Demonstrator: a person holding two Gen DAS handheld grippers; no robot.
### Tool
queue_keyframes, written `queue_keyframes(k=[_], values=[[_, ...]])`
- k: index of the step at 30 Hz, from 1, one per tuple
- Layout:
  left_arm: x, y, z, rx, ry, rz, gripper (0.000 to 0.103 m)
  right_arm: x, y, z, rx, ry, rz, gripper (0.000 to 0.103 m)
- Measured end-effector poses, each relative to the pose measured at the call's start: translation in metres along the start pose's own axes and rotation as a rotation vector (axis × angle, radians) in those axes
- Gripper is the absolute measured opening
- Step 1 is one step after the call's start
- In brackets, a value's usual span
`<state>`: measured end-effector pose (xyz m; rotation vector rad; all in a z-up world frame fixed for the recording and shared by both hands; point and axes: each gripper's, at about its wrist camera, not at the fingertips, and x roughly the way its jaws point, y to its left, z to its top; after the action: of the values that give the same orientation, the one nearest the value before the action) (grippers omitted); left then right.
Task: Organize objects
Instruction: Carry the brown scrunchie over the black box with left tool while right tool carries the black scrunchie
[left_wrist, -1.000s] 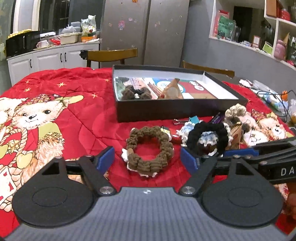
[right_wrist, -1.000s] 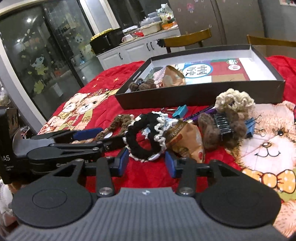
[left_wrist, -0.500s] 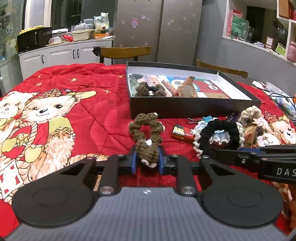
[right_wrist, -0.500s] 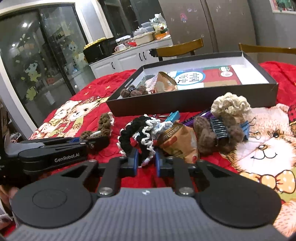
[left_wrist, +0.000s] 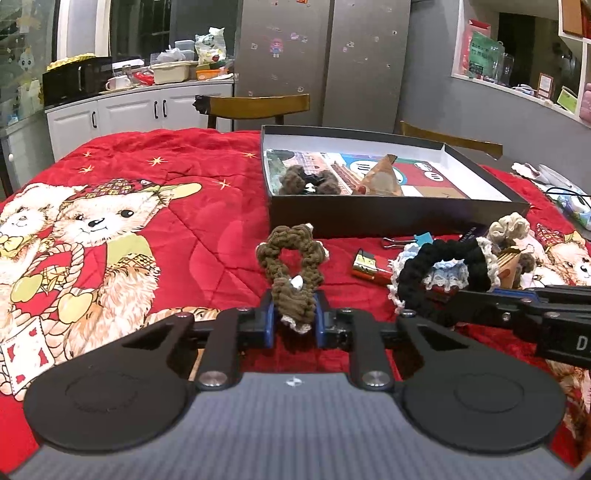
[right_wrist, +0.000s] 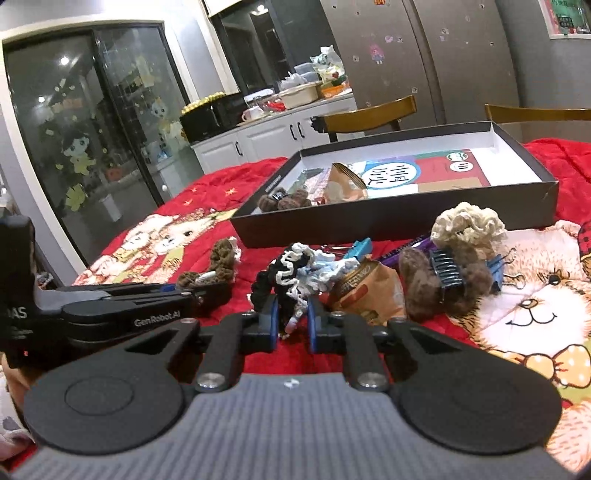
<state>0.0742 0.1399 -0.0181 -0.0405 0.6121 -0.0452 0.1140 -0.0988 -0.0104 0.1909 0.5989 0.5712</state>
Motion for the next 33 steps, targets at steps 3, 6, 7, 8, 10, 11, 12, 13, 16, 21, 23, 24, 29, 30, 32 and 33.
queue_keyframes(k=[3, 6, 7, 8, 10, 11, 12, 13, 16, 21, 23, 24, 29, 30, 32, 33], values=[[-0.001, 0.000, 0.000, -0.004, -0.004, 0.012, 0.024, -0.003, 0.000, 0.000, 0.007, -0.015, 0.013, 0.018], [-0.002, 0.002, 0.000, -0.016, -0.009, 0.016, 0.024, -0.004, 0.000, 0.000, 0.021, -0.025, 0.028, 0.018], [-0.002, 0.003, 0.000, -0.024, -0.012, 0.011, 0.024, -0.005, -0.001, 0.000, 0.026, -0.027, 0.033, 0.018], [-0.003, 0.004, 0.000, -0.034, -0.017, 0.002, 0.024, -0.005, -0.002, 0.000, 0.033, -0.032, 0.038, 0.018], [-0.005, 0.006, -0.001, -0.049, -0.032, -0.005, 0.024, -0.006, -0.003, 0.001, 0.047, -0.040, 0.047, 0.018], [-0.006, 0.006, -0.001, -0.047, -0.036, -0.001, 0.024, -0.007, -0.004, 0.001, 0.054, -0.044, 0.050, 0.018], [-0.006, 0.005, -0.001, -0.044, -0.038, 0.000, 0.024, -0.008, -0.005, 0.002, 0.060, -0.050, 0.052, 0.018], [-0.007, 0.005, -0.001, -0.041, -0.041, 0.000, 0.024, -0.009, -0.006, 0.003, 0.066, -0.056, 0.055, 0.018], [-0.010, 0.003, -0.001, -0.034, -0.060, 0.002, 0.024, -0.012, -0.010, 0.004, 0.084, -0.073, 0.066, 0.018], [-0.017, -0.001, -0.002, -0.015, -0.099, 0.009, 0.024, -0.013, -0.012, 0.006, 0.098, -0.086, 0.068, 0.018], [-0.019, -0.002, -0.002, -0.009, -0.112, 0.010, 0.024, -0.014, -0.012, 0.006, 0.103, -0.087, 0.072, 0.018], [-0.020, -0.002, -0.003, -0.007, -0.120, 0.011, 0.024, -0.014, -0.013, 0.007, 0.107, -0.089, 0.072, 0.018], [-0.026, -0.005, -0.004, 0.006, -0.153, 0.010, 0.024, -0.015, -0.012, 0.006, 0.111, -0.096, 0.078, 0.018], [-0.027, -0.005, -0.004, 0.009, -0.159, 0.009, 0.024, -0.015, -0.012, 0.006, 0.111, -0.100, 0.077, 0.018], [-0.030, -0.006, -0.005, 0.017, -0.173, 0.006, 0.024, -0.017, -0.012, 0.007, 0.108, -0.110, 0.079, 0.018], [-0.031, -0.007, -0.005, 0.022, -0.180, 0.005, 0.024, -0.018, -0.012, 0.007, 0.109, -0.116, 0.080, 0.018]])
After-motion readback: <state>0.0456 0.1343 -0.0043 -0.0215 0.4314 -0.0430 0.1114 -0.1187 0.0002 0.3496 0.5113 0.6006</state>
